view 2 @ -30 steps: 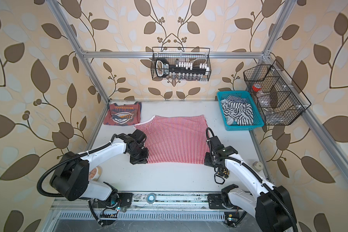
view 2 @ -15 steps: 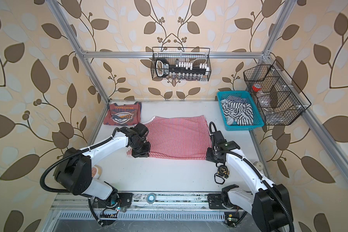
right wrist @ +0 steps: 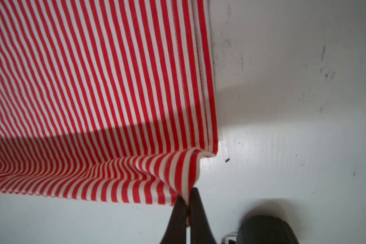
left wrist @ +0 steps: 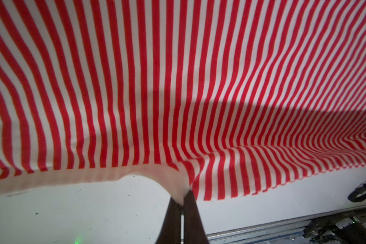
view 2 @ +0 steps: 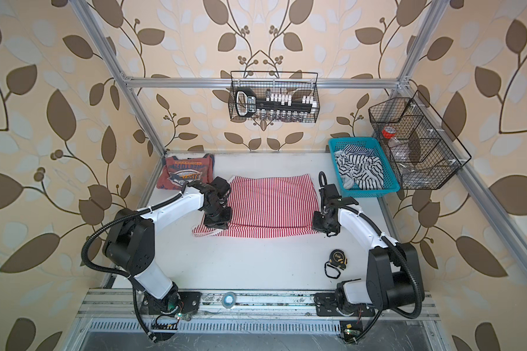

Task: Fold and stack tank tops
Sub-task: Fold the tank top at the center of the table.

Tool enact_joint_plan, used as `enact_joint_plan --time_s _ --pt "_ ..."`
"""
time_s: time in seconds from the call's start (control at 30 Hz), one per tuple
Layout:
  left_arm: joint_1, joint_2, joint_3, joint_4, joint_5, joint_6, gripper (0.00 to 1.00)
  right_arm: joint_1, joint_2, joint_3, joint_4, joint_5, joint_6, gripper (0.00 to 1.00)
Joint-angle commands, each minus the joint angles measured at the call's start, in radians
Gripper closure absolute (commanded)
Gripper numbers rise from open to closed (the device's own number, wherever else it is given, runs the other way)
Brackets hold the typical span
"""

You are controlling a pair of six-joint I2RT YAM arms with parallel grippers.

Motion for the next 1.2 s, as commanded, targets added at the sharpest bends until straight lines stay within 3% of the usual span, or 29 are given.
enact_joint_plan --time_s 0.0,0.3,1.17 --pt "0.013 0.033 0.067 -0.058 -0.020 0.047 1.00 -0.010 0.050 0.051 0.005 -0.028 -0.049 1.00" --pt "0.040 0.117 0.175 -0.115 -0.028 0.105 1.00 -0.030 0.166 0.150 -0.013 -0.030 -0.090 1.00" --pt "0.102 0.247 0.303 -0.120 -0.008 0.127 1.00 -0.072 0.327 0.287 -0.008 -0.055 -0.116 1.00"
